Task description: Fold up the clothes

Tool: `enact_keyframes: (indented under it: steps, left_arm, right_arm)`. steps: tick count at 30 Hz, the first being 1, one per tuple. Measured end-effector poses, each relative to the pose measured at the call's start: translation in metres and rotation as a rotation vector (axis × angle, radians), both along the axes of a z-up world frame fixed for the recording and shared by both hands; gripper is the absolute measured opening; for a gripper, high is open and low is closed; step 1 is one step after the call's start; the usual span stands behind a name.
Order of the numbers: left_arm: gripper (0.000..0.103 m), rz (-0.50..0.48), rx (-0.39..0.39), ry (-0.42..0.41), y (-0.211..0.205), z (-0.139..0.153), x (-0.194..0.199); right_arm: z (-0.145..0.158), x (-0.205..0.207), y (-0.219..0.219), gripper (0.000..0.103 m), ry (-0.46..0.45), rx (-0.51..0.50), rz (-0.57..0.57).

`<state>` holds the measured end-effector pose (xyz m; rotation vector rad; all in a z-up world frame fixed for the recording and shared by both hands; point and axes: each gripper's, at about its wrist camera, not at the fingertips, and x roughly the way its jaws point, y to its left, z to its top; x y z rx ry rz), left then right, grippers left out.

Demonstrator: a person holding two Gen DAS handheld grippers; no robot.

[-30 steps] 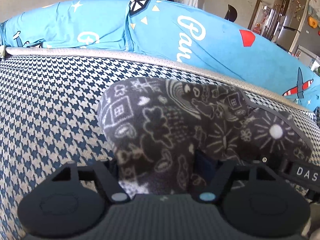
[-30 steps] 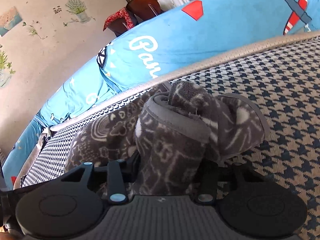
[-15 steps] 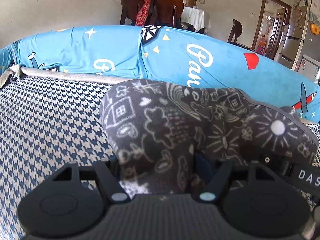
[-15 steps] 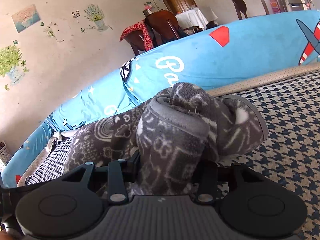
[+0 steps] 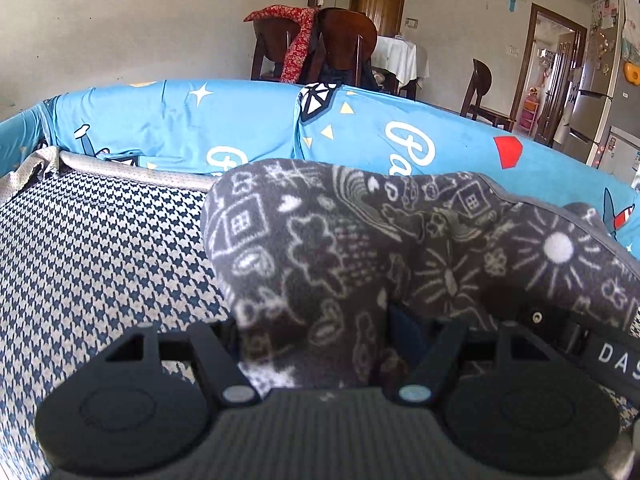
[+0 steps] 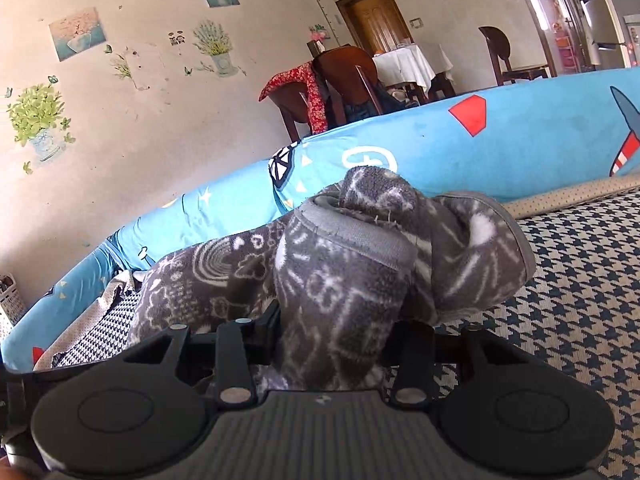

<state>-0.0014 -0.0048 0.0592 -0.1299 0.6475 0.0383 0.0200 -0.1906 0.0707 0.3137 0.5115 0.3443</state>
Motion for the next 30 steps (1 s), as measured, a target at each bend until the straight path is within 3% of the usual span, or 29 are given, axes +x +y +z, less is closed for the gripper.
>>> enact_keyframes:
  steps: [14, 30]
  left_arm:
    - [0.070, 0.052, 0.046, -0.063, 0.013, 0.017, -0.003]
    - [0.070, 0.073, 0.092, -0.081, 0.015, 0.021, 0.008]
  right_arm:
    - [0.007, 0.008, 0.015, 0.044, -0.078, 0.011, 0.052]
    - [0.002, 0.022, 0.022, 0.044, -0.083, 0.041, 0.070]
